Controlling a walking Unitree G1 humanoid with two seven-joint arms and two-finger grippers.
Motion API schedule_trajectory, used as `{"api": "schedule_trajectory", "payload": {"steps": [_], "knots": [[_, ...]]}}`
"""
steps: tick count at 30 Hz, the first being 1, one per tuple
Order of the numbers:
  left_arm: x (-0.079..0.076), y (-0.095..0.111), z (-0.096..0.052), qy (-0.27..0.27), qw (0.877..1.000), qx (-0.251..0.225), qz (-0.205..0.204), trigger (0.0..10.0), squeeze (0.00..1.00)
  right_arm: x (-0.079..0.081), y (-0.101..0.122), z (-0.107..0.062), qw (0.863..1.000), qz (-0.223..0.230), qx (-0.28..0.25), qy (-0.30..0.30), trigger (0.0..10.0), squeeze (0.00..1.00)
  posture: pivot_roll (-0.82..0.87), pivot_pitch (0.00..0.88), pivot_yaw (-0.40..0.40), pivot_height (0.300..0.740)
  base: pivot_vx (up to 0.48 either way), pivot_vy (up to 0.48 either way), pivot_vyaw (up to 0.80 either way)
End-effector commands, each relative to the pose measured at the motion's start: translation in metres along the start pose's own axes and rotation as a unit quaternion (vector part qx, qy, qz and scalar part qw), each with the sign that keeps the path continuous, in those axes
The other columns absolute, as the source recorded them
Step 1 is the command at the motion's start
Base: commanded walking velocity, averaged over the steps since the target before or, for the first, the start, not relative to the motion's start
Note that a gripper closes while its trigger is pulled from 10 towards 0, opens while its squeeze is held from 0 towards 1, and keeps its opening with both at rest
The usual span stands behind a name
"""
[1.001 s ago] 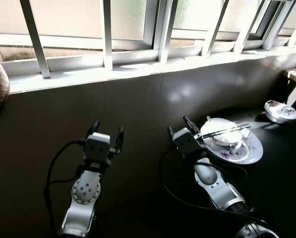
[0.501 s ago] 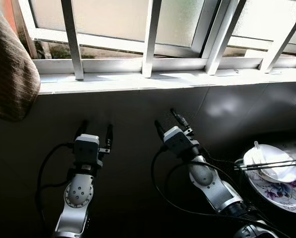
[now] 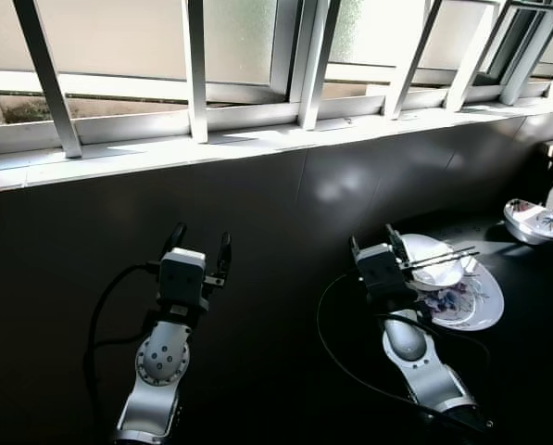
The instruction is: Kitchen organization
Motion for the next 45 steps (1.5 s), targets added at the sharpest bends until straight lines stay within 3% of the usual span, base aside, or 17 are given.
{"api": "schedule_trajectory", "payload": {"steps": [1, 3, 4, 12, 13, 17, 19, 21, 22, 26, 30, 32, 37, 45], "knots": [[-0.004, 0.001, 0.002, -0.007, 1.0, -0.003, -0.001, 10.0, 0.0, -0.006, 0.0, 0.001, 0.996, 0.089, 0.021, -0.003, 10.0, 0.0, 0.02, 0.0, -0.083, 0.74, 0.0, 0.0, -0.8], [-0.005, 0.001, 0.002, -0.008, 1.0, -0.003, 0.0, 10.0, 0.0, -0.003, 0.004, 0.001, 0.99, 0.14, 0.021, 0.012, 10.0, 0.0, 0.02, 0.0, -0.081, 0.74, 0.0, 0.0, -0.8], [-0.004, 0.001, 0.002, -0.008, 1.0, -0.003, 0.0, 10.0, 0.0, 0.004, 0.011, 0.003, 0.979, 0.202, 0.024, 0.029, 10.0, 0.0, 0.03, 0.0, -0.08, 0.74, 0.0, 0.0, 0.0], [-0.003, 0.001, 0.004, -0.007, 1.0, -0.004, 0.001, 10.0, 0.0, 0.012, 0.029, 0.002, 0.949, 0.309, 0.003, 0.062, 10.0, 0.0, 0.03, 0.0, -0.085, 0.74, 0.0, 0.0, 0.0], [-0.002, 0.001, 0.004, -0.006, 1.0, -0.004, 0.002, 10.0, 0.0, 0.01, 0.027, 0.001, 0.941, 0.334, 0.014, 0.051, 10.0, 0.0, 0.04, 0.0, -0.086, 0.74, 0.0, 0.0, 0.0], [0.0, 0.001, 0.003, -0.004, 1.0, -0.004, 0.004, 10.0, 0.0, 0.002, 0.019, -0.002, 0.933, 0.358, 0.041, 0.017, 10.0, 0.0, 0.04, 0.0, -0.088, 0.74, 0.0, 0.0, 0.0], [0.0, 0.001, 0.003, -0.005, 1.0, -0.004, 0.004, 10.0, 0.0, -0.007, 0.011, -0.002, 0.926, 0.369, 0.073, -0.031, 10.0, 0.0, 0.03, 0.0, -0.086, 0.74, 0.0, 0.0, 0.0], [0.0, 0.001, 0.003, -0.005, 1.0, -0.004, 0.005, 10.0, 0.0, -0.011, 0.005, -0.003, 0.905, 0.407, 0.106, -0.067, 10.0, 0.0, 0.03, 0.0, -0.085, 0.74, 0.0, 0.0, 0.0], [0.0, 0.001, 0.003, -0.007, 1.0, -0.004, 0.005, 10.0, 0.0, -0.013, 0.006, -0.004, 0.887, 0.439, 0.117, -0.084, 10.0, 0.0, 0.03, 0.0, -0.082, 0.74, 0.0, 0.0, 0.0], [0.0, 0.001, 0.003, -0.009, 1.0, -0.004, 0.006, 10.0, 0.0, -0.012, 0.02, -0.004, 0.881, 0.455, 0.103, -0.079, 10.0, 0.0, 0.03, 0.0, -0.081, 0.74, 0.0, 0.0, 0.0], [0.0, 0.0, 0.002, -0.009, 1.0, -0.003, 0.006, 10.0, 0.0, -0.008, 0.025, -0.004, 0.856, 0.494, 0.122, -0.093, 10.0, 0.0, 0.02, 0.0, -0.08, 0.74, 0.0, 0.0, 0.0], [-0.001, 0.001, 0.002, -0.01, 1.0, -0.004, 0.006, 10.0, 0.0, -0.008, 0.02, -0.003, 0.851, 0.498, 0.134, -0.097, 10.0, 0.0, 0.03, 0.0, -0.08, 0.74, 0.0, 0.0, 0.0], [-0.001, 0.001, 0.003, -0.008, 1.0, -0.005, 0.005, 10.0, 0.0, -0.013, 0.004, -0.005, 0.819, 0.523, 0.191, -0.138, 10.0, 0.0, 0.03, 0.0, -0.087, 0.74, 0.0, 0.0, 0.0], [-0.001, 0.001, 0.002, -0.007, 1.0, -0.005, 0.005, 10.0, 0.0, -0.019, 0.003, -0.007, 0.818, 0.513, 0.198, -0.166, 10.0, 0.0, 0.03, 0.0, -0.089, 0.74, 0.0, 0.0, 0.0]]}}
Point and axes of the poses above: a point about 5 cm out from each wrist's last joint towards the gripper, its own z axis pointing out of the wrist towards the gripper, its own y axis along the axis of the wrist's last joint, x = y × z, the point moved 1 cm from there along z, pointing out of the wrist towards the gripper, and after that the axes turned 2 degrees about z, right-handed, at the moved point
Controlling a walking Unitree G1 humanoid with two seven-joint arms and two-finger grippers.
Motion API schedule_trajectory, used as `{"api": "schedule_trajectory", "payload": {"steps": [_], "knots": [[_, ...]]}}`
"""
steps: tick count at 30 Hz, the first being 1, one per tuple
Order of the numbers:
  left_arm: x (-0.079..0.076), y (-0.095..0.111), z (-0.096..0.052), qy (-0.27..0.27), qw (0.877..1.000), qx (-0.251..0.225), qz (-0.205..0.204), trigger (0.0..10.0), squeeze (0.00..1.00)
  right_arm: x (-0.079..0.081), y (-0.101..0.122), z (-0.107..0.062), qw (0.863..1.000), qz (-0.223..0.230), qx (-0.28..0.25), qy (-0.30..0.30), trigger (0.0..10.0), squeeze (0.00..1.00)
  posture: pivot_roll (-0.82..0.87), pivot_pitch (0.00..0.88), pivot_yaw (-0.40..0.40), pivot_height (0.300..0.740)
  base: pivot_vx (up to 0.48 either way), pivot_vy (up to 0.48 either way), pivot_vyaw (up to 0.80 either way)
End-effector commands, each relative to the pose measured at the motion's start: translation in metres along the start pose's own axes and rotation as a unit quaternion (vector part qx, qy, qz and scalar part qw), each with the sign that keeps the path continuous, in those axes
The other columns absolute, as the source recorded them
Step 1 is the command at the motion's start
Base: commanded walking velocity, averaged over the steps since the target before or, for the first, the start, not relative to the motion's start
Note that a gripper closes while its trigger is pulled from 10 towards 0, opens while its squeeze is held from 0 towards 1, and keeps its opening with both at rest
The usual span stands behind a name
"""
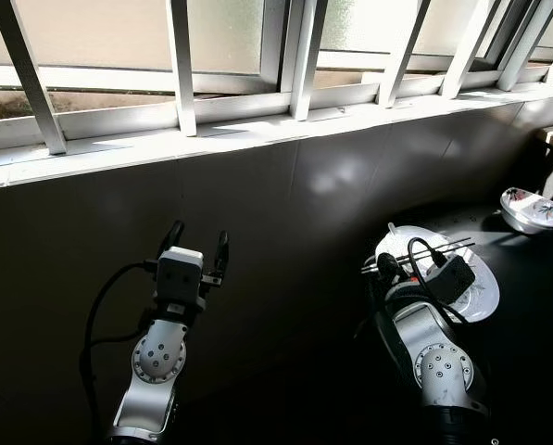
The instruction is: Kitchen organization
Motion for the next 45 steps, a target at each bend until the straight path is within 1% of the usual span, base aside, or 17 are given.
{"api": "schedule_trajectory", "payload": {"steps": [1, 5, 11, 12, 16, 27, 28, 35, 38, 40, 43, 45], "knots": [[-0.001, -0.001, -0.001, 0.0, 1.0, 0.0, 0.0, 10.0, 0.0, 0.002, 0.003, 0.0, 1.0, 0.011, -0.003, -0.004, 10.0, 0.0, 0.03, 0.0, -0.089, 0.74, 0.0, 0.0, 0.0], [-0.002, -0.001, -0.001, -0.001, 1.0, 0.0, 0.001, 10.0, 0.0, 0.003, -0.004, 0.005, 0.999, 0.036, 0.03, 0.005, 10.0, 0.0, 0.03, 0.0, -0.084, 0.74, 0.0, 0.0, 0.0], [-0.002, -0.001, 0.0, -0.002, 1.0, 0.0, 0.001, 10.0, 0.0, 0.008, -0.008, 0.011, 0.998, 0.044, 0.051, 0.019, 10.0, 0.0, 0.04, 0.0, -0.085, 0.74, 0.0, 0.0, 0.0], [-0.002, -0.001, 0.0, -0.001, 1.0, 0.0, 0.001, 10.0, 0.0, 0.009, -0.01, 0.016, 0.997, 0.052, 0.061, 0.016, 10.0, 0.0, 0.04, 0.0, -0.086, 0.74, 0.0, 0.0, 0.0], [-0.002, -0.001, 0.0, 0.0, 1.0, -0.001, 0.002, 10.0, 0.0, 0.01, -0.011, 0.023, 0.996, 0.054, 0.068, 0.014, 10.0, 0.0, 0.05, 0.0, -0.088, 0.74, 0.0, 0.0, 0.0], [-0.002, -0.001, -0.001, 0.001, 1.0, -0.001, 0.004, 10.0, 0.0, 0.009, -0.014, 0.031, 0.995, 0.062, 0.079, 0.019, 10.0, 0.0, 0.05, 0.0, -0.09, 0.74, 0.0, 0.0, 0.0], [-0.001, -0.001, -0.001, 0.001, 1.0, -0.001, 0.004, 10.0, 0.0, 0.011, -0.013, 0.033, 0.994, 0.069, 0.079, 0.03, 10.0, 0.0, 0.05, 0.0, -0.089, 0.74, 0.0, 0.0, 0.0], [-0.002, -0.002, -0.001, 0.0, 1.0, 0.001, 0.004, 10.0, 0.0, 0.014, -0.006, 0.036, 0.992, 0.084, 0.078, 0.055, 10.0, 0.0, 0.05, 0.0, -0.088, 0.74, 0.0, 0.0, 0.0], [-0.002, -0.002, -0.001, 0.0, 1.0, 0.002, 0.003, 10.0, 0.0, 0.012, -0.002, 0.039, 0.991, 0.089, 0.077, 0.055, 10.0, 0.0, 0.05, 0.0, -0.088, 0.74, 0.0, 0.0, 0.0], [-0.003, -0.002, -0.001, 0.0, 1.0, 0.003, 0.003, 10.0, 0.0, 0.007, -0.001, 0.043, 0.991, 0.1, 0.078, 0.046, 10.0, 0.0, 0.05, 0.0, -0.088, 0.74, 0.0, 0.0, 0.0], [-0.003, -0.002, 0.0, 0.0, 1.0, 0.003, 0.003, 10.0, 0.0, 0.005, 0.0, 0.046, 0.99, 0.104, 0.081, 0.042, 10.0, 0.0, 0.05, 0.0, -0.088, 0.74, 0.0, 0.0, 0.0], [-0.003, -0.002, 0.0, -0.001, 1.0, 0.004, 0.003, 10.0, 0.0, 0.0, 0.002, 0.05, 0.99, 0.108, 0.081, 0.032, 10.0, 0.0, 0.05, 0.0, -0.09, 0.74, 0.0, 0.0, 0.0]]}}
Point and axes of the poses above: a point about 5 cm out from each wrist's last joint towards the gripper, its own z axis pointing out of the wrist towards the gripper, its own y axis along the axis of the wrist's last joint, x = y × z, the point moved 1 cm from there along z, pointing out of the wrist towards the gripper, and after that the axes turned 2 degrees about z, right-handed, at the moved point
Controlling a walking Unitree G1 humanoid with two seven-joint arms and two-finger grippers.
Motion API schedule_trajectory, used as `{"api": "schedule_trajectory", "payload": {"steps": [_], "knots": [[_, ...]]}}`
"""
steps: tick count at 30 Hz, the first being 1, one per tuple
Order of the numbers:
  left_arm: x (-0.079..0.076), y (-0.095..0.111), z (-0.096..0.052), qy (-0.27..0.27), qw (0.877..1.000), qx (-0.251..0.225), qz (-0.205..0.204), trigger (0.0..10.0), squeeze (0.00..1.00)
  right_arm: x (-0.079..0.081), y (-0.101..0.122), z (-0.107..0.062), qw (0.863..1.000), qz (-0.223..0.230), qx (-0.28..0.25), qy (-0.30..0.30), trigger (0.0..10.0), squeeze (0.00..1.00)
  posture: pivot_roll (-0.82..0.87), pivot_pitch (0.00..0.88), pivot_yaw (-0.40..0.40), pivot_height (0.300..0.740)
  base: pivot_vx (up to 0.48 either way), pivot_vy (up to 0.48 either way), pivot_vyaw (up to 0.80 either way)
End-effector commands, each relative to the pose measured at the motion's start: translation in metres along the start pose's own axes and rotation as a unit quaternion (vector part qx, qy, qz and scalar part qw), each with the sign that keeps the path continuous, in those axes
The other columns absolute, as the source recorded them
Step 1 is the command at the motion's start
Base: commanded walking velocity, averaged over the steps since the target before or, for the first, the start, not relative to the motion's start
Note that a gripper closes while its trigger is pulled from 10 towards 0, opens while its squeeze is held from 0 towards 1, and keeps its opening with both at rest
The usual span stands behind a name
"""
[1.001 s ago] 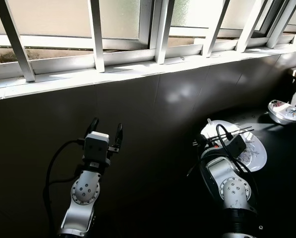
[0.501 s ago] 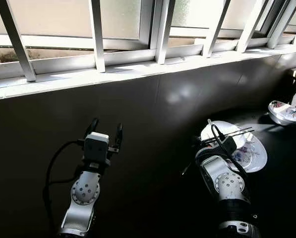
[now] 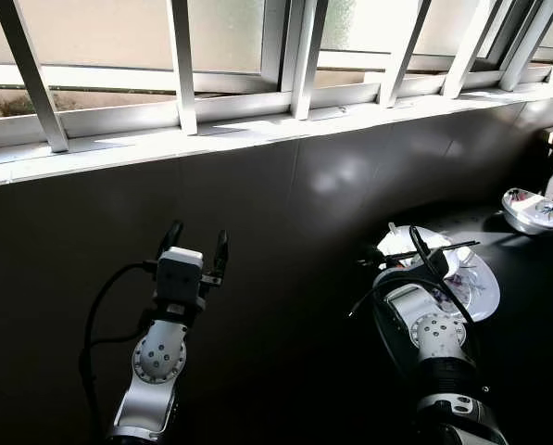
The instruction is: Kitchen organization
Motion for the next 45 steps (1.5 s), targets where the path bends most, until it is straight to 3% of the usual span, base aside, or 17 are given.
{"api": "schedule_trajectory", "payload": {"steps": [1, 19, 21, 22, 24, 25, 26, 45], "knots": [[-0.002, -0.002, 0.0, -0.003, 1.0, 0.007, 0.0, 10.0, 0.0, 0.0, 0.01, 0.002, 1.0, 0.01, -0.011, 0.001, 10.0, 0.0, 0.05, 0.0, -0.09, 0.74, 0.0, 0.0, 0.0], [-0.001, -0.004, -0.001, -0.004, 1.0, 0.01, 0.004, 10.0, 0.0, -0.001, 0.025, 0.014, 0.999, 0.035, -0.023, 0.01, 10.0, 0.0, 0.06, 0.0, -0.085, 0.74, 0.0, 0.0, 0.0], [-0.001, -0.004, -0.001, -0.005, 1.0, 0.011, 0.004, 10.0, 0.0, 0.0, 0.025, 0.014, 0.999, 0.039, -0.024, 0.012, 9.5, 0.0, 0.06, 0.0, -0.085, 0.74, 0.0, 0.0, 0.0], [-0.001, -0.004, -0.001, -0.006, 1.0, 0.011, 0.004, 10.0, 0.0, -0.001, 0.025, 0.015, 0.999, 0.042, -0.025, 0.011, 5.9, 0.0, 0.06, 0.0, -0.084, 0.74, 0.0, 0.0, 0.0], [-0.001, -0.004, -0.001, -0.006, 1.0, 0.011, 0.004, 10.0, 0.0, -0.001, 0.025, 0.015, 0.999, 0.043, -0.026, 0.01, 5.9, 0.0, 0.06, 0.0, -0.084, 0.74, 0.0, 0.0, 0.0], [-0.001, -0.004, -0.001, -0.006, 1.0, 0.011, 0.005, 10.0, 0.0, -0.002, 0.025, 0.015, 0.998, 0.046, -0.029, 0.008, 2.5, 0.0, 0.06, 0.0, -0.084, 0.74, 0.0, 0.0, 0.0], [-0.001, -0.004, -0.001, -0.006, 1.0, 0.012, 0.005, 10.0, 0.0, -0.002, 0.025, 0.015, 0.998, 0.049, -0.031, 0.007, 0.2, 0.0, 0.06, 0.0, -0.084, 0.74, 0.0, 0.0, 0.0], [-0.004, -0.007, -0.003, -0.009, 1.0, 0.019, 0.003, 10.0, 0.0, -0.009, 0.028, 0.016, 0.997, 0.059, -0.051, 0.01, 0.0, 0.0, 0.05, 0.0, -0.084, 0.74, 0.0, 0.0, 0.0]]}}
Point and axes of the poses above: a point about 5 cm out from each wrist's last joint towards the gripper, its own z axis pointing out of the wrist towards the gripper, its own y axis along the axis of the wrist's last joint, x = y × z, the point moved 1 cm from there along z, pointing out of the wrist towards the gripper, and after that the axes turned 2 degrees about z, right-handed, at the moved point
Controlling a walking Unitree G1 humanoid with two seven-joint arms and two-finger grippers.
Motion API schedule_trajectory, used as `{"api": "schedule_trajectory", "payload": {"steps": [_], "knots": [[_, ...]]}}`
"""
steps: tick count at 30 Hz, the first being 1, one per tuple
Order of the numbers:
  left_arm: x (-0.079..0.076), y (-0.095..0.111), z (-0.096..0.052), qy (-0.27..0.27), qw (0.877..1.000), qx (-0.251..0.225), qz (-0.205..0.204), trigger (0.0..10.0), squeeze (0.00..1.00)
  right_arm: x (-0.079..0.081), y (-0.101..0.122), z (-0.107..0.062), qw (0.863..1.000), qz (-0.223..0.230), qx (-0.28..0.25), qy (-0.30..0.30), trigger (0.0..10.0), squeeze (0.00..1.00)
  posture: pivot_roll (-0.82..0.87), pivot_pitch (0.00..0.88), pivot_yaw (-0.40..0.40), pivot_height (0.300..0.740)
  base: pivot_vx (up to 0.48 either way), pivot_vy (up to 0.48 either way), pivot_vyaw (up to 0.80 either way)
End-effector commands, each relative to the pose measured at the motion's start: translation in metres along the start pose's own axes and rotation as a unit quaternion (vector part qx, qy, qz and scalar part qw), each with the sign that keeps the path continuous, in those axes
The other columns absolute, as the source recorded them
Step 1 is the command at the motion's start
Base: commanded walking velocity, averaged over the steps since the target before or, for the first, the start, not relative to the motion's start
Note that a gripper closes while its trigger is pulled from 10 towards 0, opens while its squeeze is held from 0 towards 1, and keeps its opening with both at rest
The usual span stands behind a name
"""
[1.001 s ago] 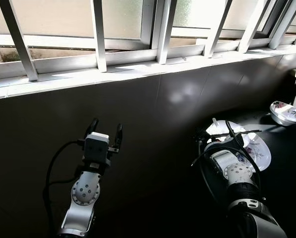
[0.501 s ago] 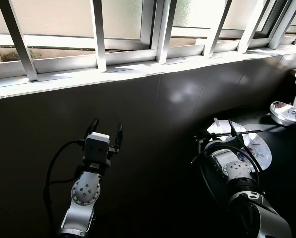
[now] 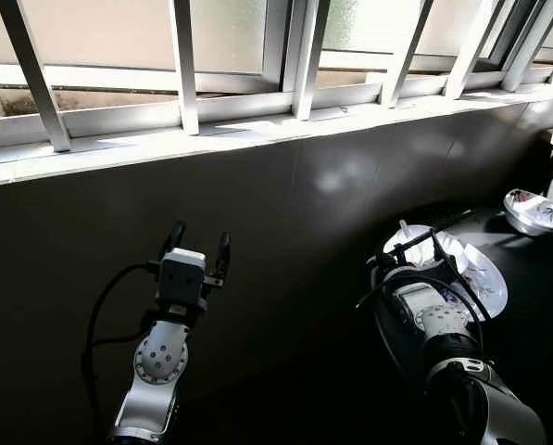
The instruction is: Kitchen organization
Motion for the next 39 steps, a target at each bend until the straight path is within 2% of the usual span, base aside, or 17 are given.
{"api": "schedule_trajectory", "payload": {"steps": [1, 8, 11, 17, 18, 19, 20, 21, 23, 24, 28, 30, 32, 33, 35, 36, 39], "knots": [[-0.003, -0.004, -0.002, -0.005, 1.0, 0.011, 0.002, 10.0, 0.0, 0.003, 0.009, 0.0, 1.0, -0.002, -0.015, 0.006, 0.0, 0.0, 0.05, 0.0, -0.085, 0.74, 0.0, 0.0, 0.0], [-0.004, -0.005, -0.003, -0.005, 1.0, 0.013, 0.002, 10.0, 0.0, 0.01, 0.007, -0.001, 0.998, -0.041, -0.028, 0.036, 0.0, 0.0, 0.05, 0.0, -0.086, 0.74, 0.0, 0.0, 0.0], [-0.004, -0.005, -0.003, -0.005, 1.0, 0.014, 0.002, 10.0, 0.0, 0.029, 0.006, -0.004, 0.986, -0.13, -0.052, 0.087, 0.0, 0.0, 0.05, 0.0, -0.085, 0.74, 0.0, 0.0, 0.0], [-0.004, -0.006, -0.004, -0.006, 1.0, 0.015, 0.002, 10.0, 0.0, 0.046, 0.005, -0.01, 0.957, -0.24, -0.101, 0.127, 0.0, 0.0, 0.05, 0.0, -0.084, 0.74, 0.0, 0.0, 0.0], [-0.005, -0.006, -0.004, -0.006, 1.0, 0.015, 0.002, 10.0, 0.0, 0.047, 0.007, -0.012, 0.948, -0.267, -0.121, 0.124, 0.0, 0.0, 0.05, 0.0, -0.084, 0.74, 0.0, 0.0, 0.0], [-0.005, -0.006, -0.004, -0.006, 1.0, 0.016, 0.001, 10.0, 0.0, 0.049, 0.014, -0.016, 0.924, -0.325, -0.167, 0.113, 0.0, 0.0, 0.05, 0.0, -0.085, 0.74, 0.0, 0.0, 0.0], [-0.005, -0.006, -0.004, -0.006, 1.0, 0.016, 0.001, 10.0, 0.0, 0.049, 0.014, -0.016, 0.924, -0.325, -0.167, 0.113, 0.0, 0.0, 0.05, 0.0, -0.085, 0.74, 0.0, 0.0, 0.0], [-0.005, -0.006, -0.004, -0.005, 1.0, 0.016, 0.001, 10.0, 0.0, 0.052, 0.019, -0.023, 0.891, -0.385, -0.214, 0.11, 0.0, 0.0, 0.05, 0.0, -0.086, 0.74, 0.0, 0.0, 0.0], [-0.005, -0.007, -0.004, -0.005, 1.0, 0.016, 0.0, 10.0, 0.0, 0.053, 0.02, -0.025, 0.881, -0.401, -0.227, 0.109, 0.0, 0.0, 0.05, 0.0, -0.086, 0.74, 0.0, 0.0, 0.0], [-0.005, -0.007, -0.004, -0.005, 1.0, 0.016, 0.0, 10.0, 0.0, 0.055, 0.019, -0.03, 0.858, -0.434, -0.25, 0.115, 0.0, 0.0, 0.05, 0.0, -0.086, 0.74, 0.0, 0.0, 0.0], [-0.005, -0.007, -0.004, -0.003, 1.0, 0.017, -0.002, 10.0, 0.0, 0.062, 0.013, -0.041, 0.806, -0.499, -0.284, 0.146, 0.0, 0.0, 0.05, 0.0, -0.086, 0.74, 0.0, 0.0, 0.0], [-0.004, -0.007, -0.004, -0.003, 1.0, 0.017, -0.002, 10.0, 0.0, 0.064, 0.009, -0.045, 0.789, -0.517, -0.29, 0.164, 0.0, 0.0, 0.05, 0.0, -0.084, 0.74, 0.0, 0.0, 0.0], [-0.004, -0.008, -0.004, -0.002, 1.0, 0.018, -0.003, 10.0, 0.0, 0.069, 0.002, -0.052, 0.76, -0.544, -0.296, 0.198, 0.0, 0.0, 0.04, 0.0, -0.083, 0.74, 0.0, 0.0, 0.0], [-0.004, -0.008, -0.004, -0.002, 1.0, 0.018, -0.003, 10.0, 0.0, 0.069, 0.002, -0.052, 0.76, -0.544, -0.296, 0.198, 0.0, 0.0, 0.04, 0.0, -0.083, 0.74, 0.0, 0.0, 0.0], [-0.004, -0.008, -0.004, -0.002, 1.0, 0.019, -0.003, 10.0, 0.0, 0.07, -0.009, -0.059, 0.725, -0.575, -0.298, 0.237, 0.0, 0.0, 0.04, 0.0, -0.085, 0.74, 0.0, 0.0, 0.0], [-0.004, -0.008, -0.004, -0.002, 1.0, 0.019, -0.003, 10.0, 0.0, 0.07, -0.009, -0.059, 0.725, -0.575, -0.298, 0.237, 0.0, 0.0, 0.04, 0.0, -0.085, 0.74, 0.0, 0.0, 0.0], [-0.003, -0.009, -0.003, 0.001, 1.0, 0.021, -0.006, 10.0, 0.0, 0.069, -0.019, -0.069, 0.672, -0.617, -0.304, 0.274, 0.0, 0.0, 0.04, 0.0, -0.087, 0.74, 0.0, 0.0, 0.0]]}}
Point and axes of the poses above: a point about 5 cm out from each wrist's last joint towards the gripper, its own z axis pointing out of the wrist towards the gripper, its own y axis along the axis of the wrist's last joint, x = y × z, the point moved 1 cm from there along z, pointing out of the wrist towards the gripper, and after that the axes turned 2 degrees about z, right-handed, at the moved point
